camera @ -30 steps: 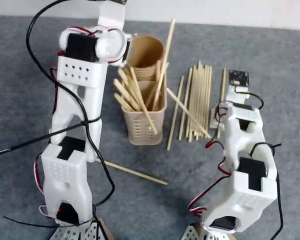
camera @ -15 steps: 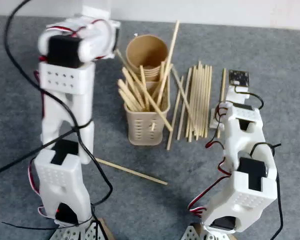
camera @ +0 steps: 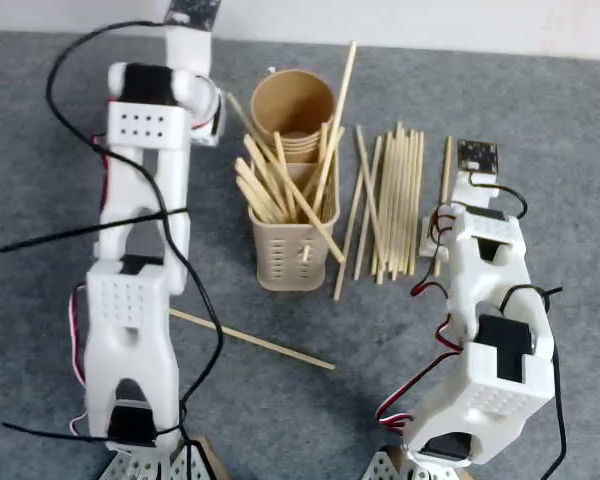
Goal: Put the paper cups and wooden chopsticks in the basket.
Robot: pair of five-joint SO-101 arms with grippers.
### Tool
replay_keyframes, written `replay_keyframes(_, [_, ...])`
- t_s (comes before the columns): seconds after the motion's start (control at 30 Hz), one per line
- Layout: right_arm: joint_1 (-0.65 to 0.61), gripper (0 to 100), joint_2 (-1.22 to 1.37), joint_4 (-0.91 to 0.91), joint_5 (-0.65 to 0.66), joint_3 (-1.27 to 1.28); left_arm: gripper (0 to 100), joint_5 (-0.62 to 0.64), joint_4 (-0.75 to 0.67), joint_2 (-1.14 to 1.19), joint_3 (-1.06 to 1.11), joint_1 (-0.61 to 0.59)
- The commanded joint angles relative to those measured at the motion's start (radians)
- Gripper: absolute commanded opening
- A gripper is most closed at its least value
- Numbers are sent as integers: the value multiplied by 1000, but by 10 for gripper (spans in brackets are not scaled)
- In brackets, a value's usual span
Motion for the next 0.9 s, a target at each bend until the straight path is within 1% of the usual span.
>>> replay_keyframes(0.0, [-39,5,7,10,-6,1,146,5,-48,33,-134,31])
replay_keyframes(0.07, [-41,5,7,10,-6,1,146,5,-57,21,-259,45])
replay_keyframes(0.13, [-41,5,7,10,-6,1,146,5,-54,-28,-435,50])
replay_keyframes(0.17, [-41,5,7,10,-6,1,146,5,-54,-67,-487,51])
replay_keyframes(0.23, [-41,5,7,10,-6,1,147,6,-55,-200,-444,68])
replay_keyframes(0.3, [-41,5,7,10,-6,-1,147,6,-28,-343,-400,76])
replay_keyframes(0.37, [-41,5,7,10,-6,-1,147,6,-11,-415,-331,79])
replay_keyframes(0.5, [-39,5,7,10,-6,1,147,6,-6,-435,-165,47])
replay_keyframes(0.63, [-41,5,7,10,-6,-2,147,6,58,-446,22,50])
replay_keyframes(0.87, [-39,5,7,10,-6,1,145,9,78,-440,73,65])
